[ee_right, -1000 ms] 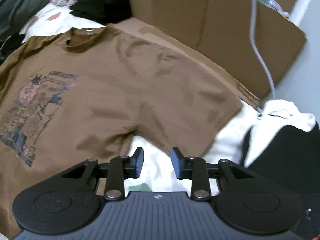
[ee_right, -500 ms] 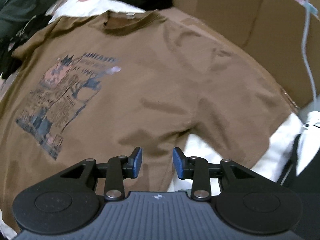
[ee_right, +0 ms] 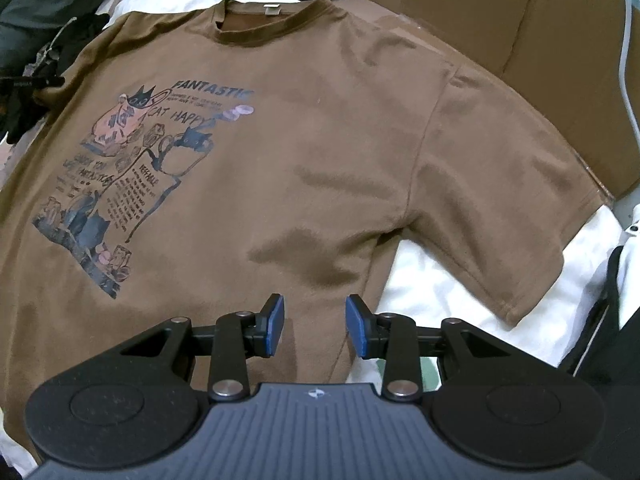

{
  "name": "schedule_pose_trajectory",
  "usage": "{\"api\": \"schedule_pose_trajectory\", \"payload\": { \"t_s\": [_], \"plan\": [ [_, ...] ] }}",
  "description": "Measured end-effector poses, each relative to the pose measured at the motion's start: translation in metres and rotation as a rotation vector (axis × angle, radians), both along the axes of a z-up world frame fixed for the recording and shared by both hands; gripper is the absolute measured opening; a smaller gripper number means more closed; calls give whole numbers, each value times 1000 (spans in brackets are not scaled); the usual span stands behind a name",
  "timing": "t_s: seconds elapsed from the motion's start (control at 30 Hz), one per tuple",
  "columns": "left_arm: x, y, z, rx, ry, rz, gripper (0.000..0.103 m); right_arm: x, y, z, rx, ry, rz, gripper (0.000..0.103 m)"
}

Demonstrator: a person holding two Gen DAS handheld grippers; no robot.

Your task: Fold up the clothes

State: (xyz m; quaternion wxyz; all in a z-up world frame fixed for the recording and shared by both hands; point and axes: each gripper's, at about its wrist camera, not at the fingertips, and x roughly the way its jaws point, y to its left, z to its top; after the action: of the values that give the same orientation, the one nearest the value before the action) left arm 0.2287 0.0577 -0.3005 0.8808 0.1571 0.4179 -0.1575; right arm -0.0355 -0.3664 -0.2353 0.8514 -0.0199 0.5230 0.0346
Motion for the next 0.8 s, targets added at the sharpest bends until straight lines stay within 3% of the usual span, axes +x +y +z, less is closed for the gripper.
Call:
{"api": "schedule_pose_trajectory", "payload": {
  "t_s": [0.07,0.13,0.2,0.27,0.43,0.63,0.73,0.8],
  "plan": [
    [-4,0,-1,7,-14,3,66,-1,1,-1,-7,1,8,39],
    [-4,7,1,-58,0,19,50,-2,0,-1,-9,3,9,39],
    [-3,14,3,-124,29,27,22,-4,-1,-3,-8,9,5,39],
    [-3,22,8,-201,59,31,11,-4,-3,-4,-11,14,3,39],
    [-7,32,36,-321,32,51,8,-4,-4,-7,-17,23,4,39],
    [-10,18,67,-368,-36,12,1,-2,-2,-5,-21,16,10,39],
    [-15,-5,74,-373,-44,-68,1,-1,-1,-5,-22,17,12,39],
    [-19,-18,72,-322,-54,-112,1,-1,0,-6,-23,18,14,39]
  ]
}}
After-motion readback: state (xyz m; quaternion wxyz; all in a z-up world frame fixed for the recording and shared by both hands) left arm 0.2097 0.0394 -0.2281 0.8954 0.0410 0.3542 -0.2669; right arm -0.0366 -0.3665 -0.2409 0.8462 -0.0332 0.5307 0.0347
